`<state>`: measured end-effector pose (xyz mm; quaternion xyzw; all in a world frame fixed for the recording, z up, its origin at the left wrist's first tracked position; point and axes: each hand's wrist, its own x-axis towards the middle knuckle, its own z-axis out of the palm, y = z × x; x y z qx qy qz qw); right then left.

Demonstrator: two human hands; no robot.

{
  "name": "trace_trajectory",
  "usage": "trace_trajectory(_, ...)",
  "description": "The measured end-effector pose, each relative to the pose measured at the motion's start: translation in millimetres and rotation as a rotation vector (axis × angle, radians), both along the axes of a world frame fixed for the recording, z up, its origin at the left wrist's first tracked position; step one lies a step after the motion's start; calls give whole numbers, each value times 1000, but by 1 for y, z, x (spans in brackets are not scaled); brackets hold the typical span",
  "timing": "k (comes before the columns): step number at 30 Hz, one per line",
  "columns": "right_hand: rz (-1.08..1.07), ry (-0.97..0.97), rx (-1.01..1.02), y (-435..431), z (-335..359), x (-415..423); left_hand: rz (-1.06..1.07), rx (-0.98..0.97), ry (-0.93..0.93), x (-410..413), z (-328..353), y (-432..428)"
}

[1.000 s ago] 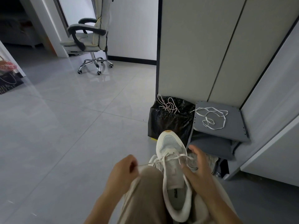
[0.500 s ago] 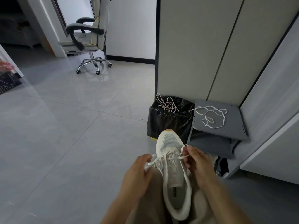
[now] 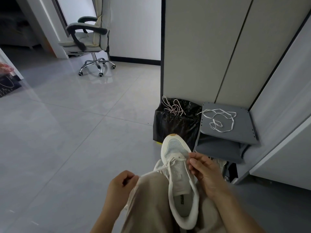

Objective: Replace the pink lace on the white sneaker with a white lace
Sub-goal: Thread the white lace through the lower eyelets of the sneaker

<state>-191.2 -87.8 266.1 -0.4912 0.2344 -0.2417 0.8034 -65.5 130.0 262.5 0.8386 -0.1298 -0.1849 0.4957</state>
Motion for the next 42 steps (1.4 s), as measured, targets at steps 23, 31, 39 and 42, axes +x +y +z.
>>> trace_trajectory(23, 34, 341, -1055, -13, -1, 3, -411, 20, -669, -17, -2, -80)
trace_trajectory(31, 318, 386, -1359, -19, 18, 7, -523, 103, -1177, 4, -9, -79)
trace_trajectory(39, 217, 251, -1933, -10, 26, 30, -514, 45, -1059, 6, -16, -79)
trace_trajectory(42, 238, 213, -1976, -15, 23, 30, -473, 15, -818, 1, -14, -78)
